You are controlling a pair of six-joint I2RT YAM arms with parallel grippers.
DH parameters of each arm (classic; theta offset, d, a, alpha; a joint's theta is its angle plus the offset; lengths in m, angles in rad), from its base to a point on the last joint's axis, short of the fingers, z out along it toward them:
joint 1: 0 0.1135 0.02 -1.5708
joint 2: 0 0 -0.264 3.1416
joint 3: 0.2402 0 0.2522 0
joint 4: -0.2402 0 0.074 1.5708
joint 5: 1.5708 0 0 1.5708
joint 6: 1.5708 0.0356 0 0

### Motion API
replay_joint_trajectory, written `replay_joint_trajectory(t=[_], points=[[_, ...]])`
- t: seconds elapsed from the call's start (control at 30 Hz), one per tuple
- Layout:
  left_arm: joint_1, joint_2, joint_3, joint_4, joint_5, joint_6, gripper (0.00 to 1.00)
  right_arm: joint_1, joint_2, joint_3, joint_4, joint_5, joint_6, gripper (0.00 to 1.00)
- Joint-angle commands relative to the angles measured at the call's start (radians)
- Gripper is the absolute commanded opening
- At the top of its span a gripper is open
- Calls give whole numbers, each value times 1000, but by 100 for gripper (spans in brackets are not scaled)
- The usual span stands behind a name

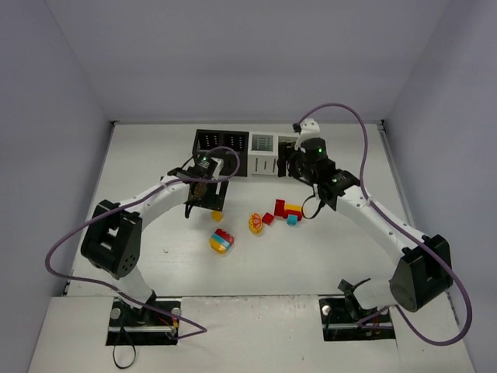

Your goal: Sort the legos into containers by color

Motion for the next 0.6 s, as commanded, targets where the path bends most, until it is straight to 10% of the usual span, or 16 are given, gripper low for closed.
replay_joint_trajectory(t=[0.0, 0.57], points=[[-7, 29, 56, 23, 32, 9, 72, -12, -70, -60, 41, 22, 55, 67], [-52, 111, 16, 44, 89, -108, 46, -29, -126, -147, 39, 13, 84, 67]])
